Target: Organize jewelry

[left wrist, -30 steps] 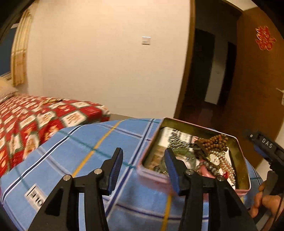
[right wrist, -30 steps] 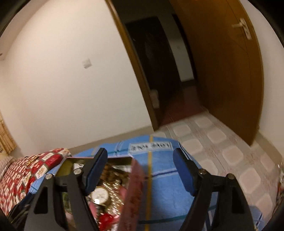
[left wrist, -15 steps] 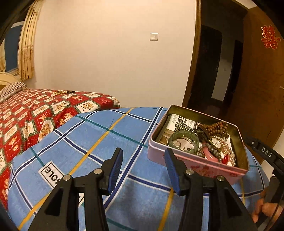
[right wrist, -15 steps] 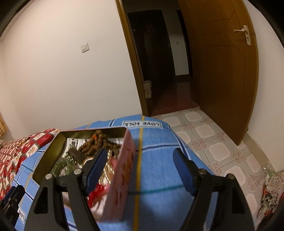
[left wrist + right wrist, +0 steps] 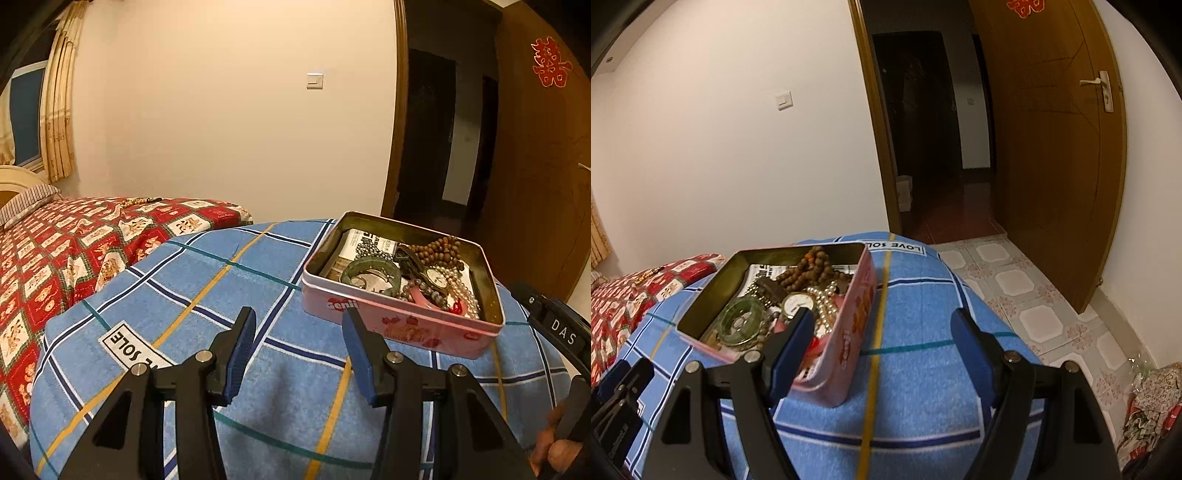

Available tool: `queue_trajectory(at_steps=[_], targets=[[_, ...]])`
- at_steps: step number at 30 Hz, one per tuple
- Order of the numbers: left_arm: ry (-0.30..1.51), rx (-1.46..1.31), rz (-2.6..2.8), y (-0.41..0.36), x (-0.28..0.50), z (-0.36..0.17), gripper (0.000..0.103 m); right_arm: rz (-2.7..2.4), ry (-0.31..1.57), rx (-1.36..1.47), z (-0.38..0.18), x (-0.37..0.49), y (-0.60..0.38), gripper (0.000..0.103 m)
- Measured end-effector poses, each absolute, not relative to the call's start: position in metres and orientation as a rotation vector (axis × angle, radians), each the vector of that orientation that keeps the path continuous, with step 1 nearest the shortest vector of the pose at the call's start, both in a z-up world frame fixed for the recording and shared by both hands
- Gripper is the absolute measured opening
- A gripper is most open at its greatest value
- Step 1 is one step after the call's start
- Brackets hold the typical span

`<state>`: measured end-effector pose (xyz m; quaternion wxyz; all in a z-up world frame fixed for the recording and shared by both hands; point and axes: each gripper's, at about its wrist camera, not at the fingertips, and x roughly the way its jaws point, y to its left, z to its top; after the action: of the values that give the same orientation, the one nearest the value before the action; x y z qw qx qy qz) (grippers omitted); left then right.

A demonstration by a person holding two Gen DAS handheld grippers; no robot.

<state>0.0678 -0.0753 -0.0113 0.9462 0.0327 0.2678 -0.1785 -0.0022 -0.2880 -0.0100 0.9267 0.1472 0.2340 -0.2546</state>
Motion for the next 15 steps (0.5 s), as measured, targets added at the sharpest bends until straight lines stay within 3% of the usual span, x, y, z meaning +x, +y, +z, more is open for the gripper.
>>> queue_trajectory(at_steps=[15], targets=[[0.548, 0.111, -0.356, -0.082, 0.056, -0.012, 0.049, -0.462, 0.508, 0.282, -0.011, -0.005, -0.273, 0.079]])
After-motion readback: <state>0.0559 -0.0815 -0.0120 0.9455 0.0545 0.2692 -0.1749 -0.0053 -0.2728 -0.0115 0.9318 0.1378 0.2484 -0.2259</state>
